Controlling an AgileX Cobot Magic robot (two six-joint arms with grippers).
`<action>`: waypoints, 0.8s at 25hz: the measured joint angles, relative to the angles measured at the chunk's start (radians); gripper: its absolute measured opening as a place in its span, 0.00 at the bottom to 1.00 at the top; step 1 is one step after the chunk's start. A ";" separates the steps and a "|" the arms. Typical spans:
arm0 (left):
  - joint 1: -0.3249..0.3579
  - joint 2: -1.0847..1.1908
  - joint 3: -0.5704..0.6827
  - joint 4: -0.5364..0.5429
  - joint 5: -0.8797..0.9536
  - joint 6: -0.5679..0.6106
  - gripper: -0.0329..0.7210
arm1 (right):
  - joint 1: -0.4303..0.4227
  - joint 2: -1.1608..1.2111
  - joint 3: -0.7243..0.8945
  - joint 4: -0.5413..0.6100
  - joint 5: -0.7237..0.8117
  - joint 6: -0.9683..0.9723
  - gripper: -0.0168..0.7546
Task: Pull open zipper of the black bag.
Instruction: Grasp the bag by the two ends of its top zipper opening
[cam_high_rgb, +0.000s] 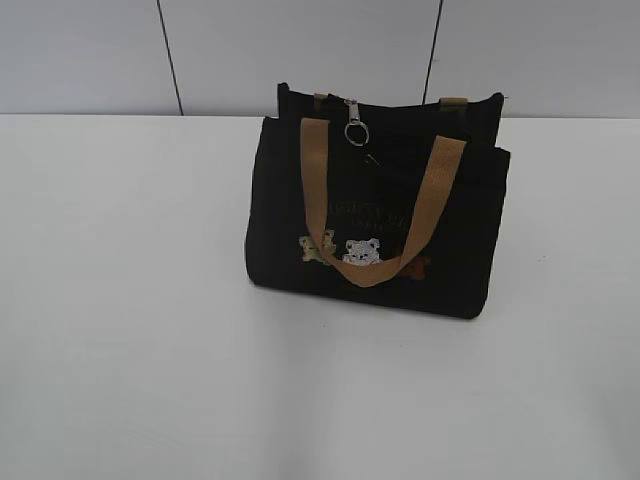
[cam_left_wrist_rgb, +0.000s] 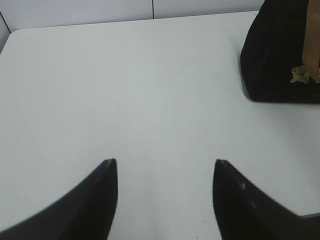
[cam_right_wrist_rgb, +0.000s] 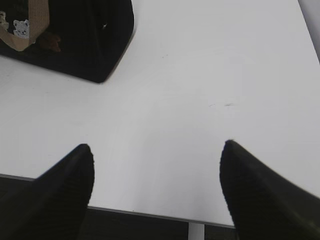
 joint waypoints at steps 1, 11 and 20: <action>0.000 0.000 0.000 0.000 0.000 0.000 0.64 | 0.000 0.000 0.000 0.000 0.000 0.000 0.79; 0.000 0.000 0.000 0.000 0.000 0.000 0.64 | 0.000 0.000 0.000 0.000 0.000 0.000 0.79; 0.000 0.262 -0.030 -0.078 -0.111 0.000 0.64 | 0.000 0.000 0.000 0.000 0.000 0.000 0.79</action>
